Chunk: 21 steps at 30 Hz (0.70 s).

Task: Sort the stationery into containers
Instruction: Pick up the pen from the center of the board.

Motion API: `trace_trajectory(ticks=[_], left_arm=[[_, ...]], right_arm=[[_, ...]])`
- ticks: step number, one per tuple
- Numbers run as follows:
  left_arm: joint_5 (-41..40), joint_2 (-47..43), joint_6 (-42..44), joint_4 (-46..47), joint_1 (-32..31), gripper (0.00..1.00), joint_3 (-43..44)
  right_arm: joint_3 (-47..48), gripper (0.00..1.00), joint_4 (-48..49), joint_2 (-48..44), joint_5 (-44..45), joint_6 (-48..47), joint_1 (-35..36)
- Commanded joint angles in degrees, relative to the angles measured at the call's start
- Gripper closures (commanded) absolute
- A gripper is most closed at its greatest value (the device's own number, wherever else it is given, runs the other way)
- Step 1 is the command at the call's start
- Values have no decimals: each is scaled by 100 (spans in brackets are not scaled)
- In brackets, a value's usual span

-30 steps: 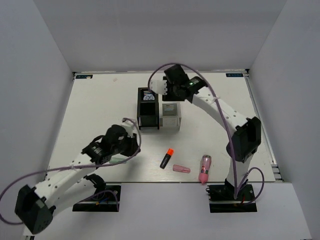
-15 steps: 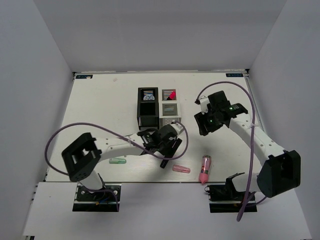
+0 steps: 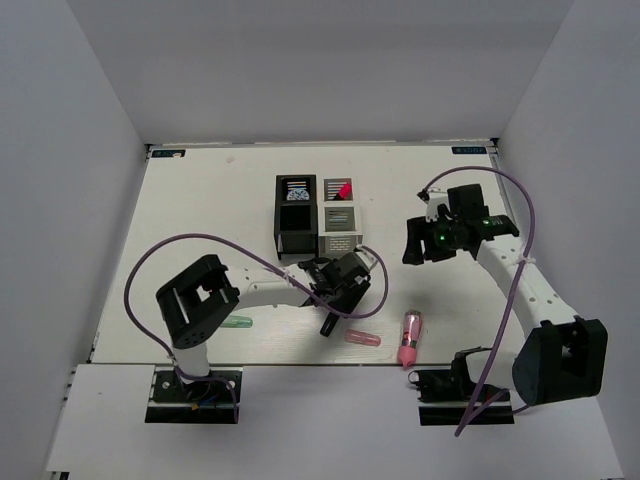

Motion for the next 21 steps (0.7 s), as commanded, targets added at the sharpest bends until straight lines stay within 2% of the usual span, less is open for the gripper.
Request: trace_trajectory(ticks=[1,4,7,8,11,12,14,16,18,19,20,21], left_arm=[[-202,-7,-207,-224,-139,32,150],[-247,81,-366,-435,-183,36,194],[-273,205,-541,-664,-245,47,273],[-247,231,-620,-690,-254,56,282],[-159,345,-673,-761,-254,71,308],[-115,363,-700,-761,-245,80,317],[-89,311,-717,-805,-254,88,369],[-106,223,-656,-918,-245,99,579],[-159,47,-595,-1173,-245,99,772],[-185,-223,-481,-1426,-236,99,879],[-229,-287,-332,-1525,-245,99,1297],[-342,-357,-252,-1595,-210,99,1467]], right_arm=[[-26,33,250,-141,-355,120,-144],[-43,33,250,-132,-521,129,-293],[-70,32,250,-159,-574,138,-372],[-70,32,267,-167,-610,147,-407],[-70,32,267,-220,-698,147,-496],[-96,28,267,-220,-733,155,-530],[-105,9,233,-238,-846,121,-566],[-105,9,171,-238,-1005,-63,-601],[-122,9,153,-273,-1075,-134,-627],[-140,51,145,-282,-1137,-239,-636],[-149,79,136,-291,-1155,-249,-628],[-149,100,162,-308,-1155,-257,-636]])
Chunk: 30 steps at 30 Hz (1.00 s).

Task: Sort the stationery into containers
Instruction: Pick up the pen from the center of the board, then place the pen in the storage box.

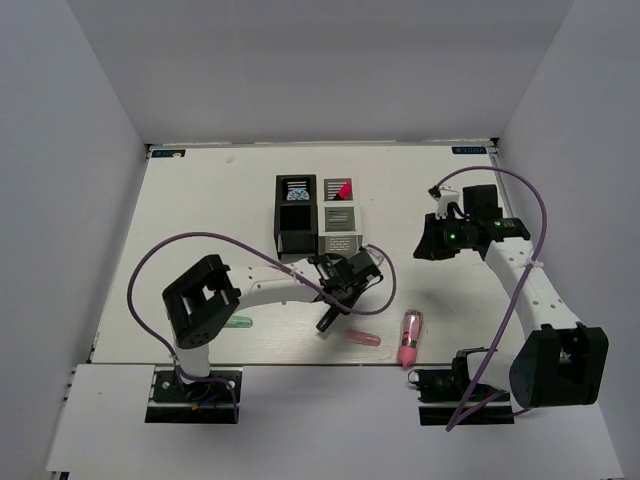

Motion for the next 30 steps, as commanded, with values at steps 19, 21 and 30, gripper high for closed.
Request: trace_trajectory(ticks=[19,21,30], left_arm=[[332,-639,1468,4177,2264,99,1561],[429,-392,1494,4318,2344,99,1789],[491,444,1495,4899,2705,99,1870]], right_arm=[[-393,27,198,-258,-735,-499,-20],[-454,27,224,-319,-806,-543,-29],[-587,26,347,-417,-964,-675,-37]])
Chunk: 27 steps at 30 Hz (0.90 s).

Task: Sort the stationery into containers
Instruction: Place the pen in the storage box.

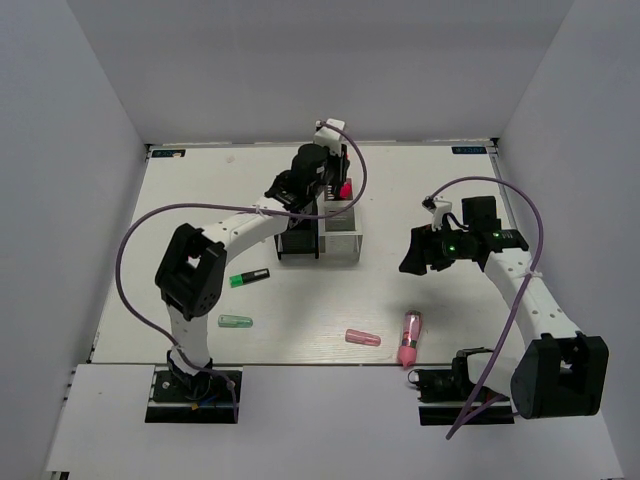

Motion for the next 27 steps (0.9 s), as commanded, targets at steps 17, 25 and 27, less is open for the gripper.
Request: trace_trajectory(ticks=[17,25,27], left_arm=[[117,292,-40,390,161,38,26],[91,38,-14,100,144,65,106],[-32,-425,-118,-109,100,100,27]], right_arm=[[-27,23,131,-110,-230,-221,-20],[-27,22,113,-155,-247,-195,-38],[-36,29,96,-155,-239,-195,-90]])
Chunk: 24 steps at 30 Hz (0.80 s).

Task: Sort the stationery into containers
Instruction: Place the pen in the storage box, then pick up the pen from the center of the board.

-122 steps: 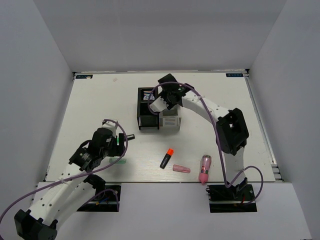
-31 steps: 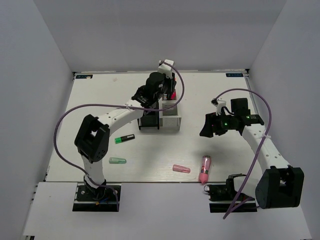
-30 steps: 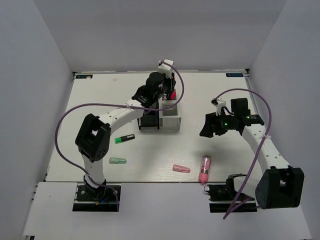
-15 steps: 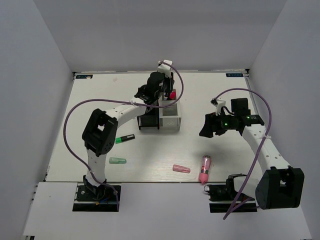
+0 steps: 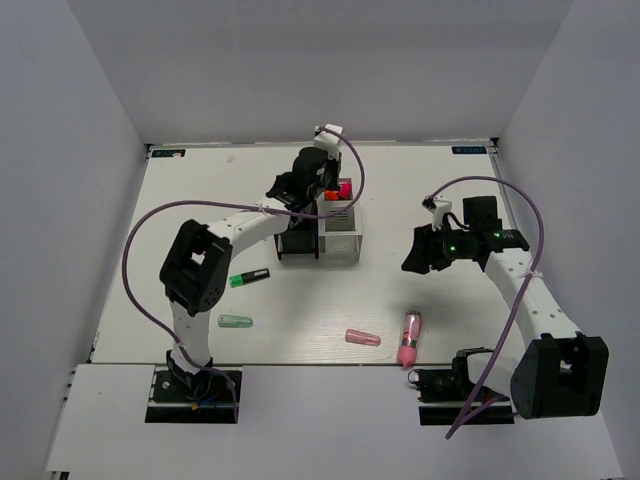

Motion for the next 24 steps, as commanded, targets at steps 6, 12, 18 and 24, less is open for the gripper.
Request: trace_trajectory(ticks=[6,12,18,24], left_arm=[[-1963,-2092,-2414,-4900,-206,71,130],[-2029,-3078,-5592,-7719,618,29,-880],[-1230,-3640,-7108,-7972,1534,29,-2176],[-393,-3064,-8111,-7634,2186,37,-2664]], right_arm=[[87,83,-141,-51,-383,-33,-62],[272,27,-354,133,-613,-253,-53],[237,68,-317,81,-508,-104,-44],[193,65,-273,37,-306,-77,-62]])
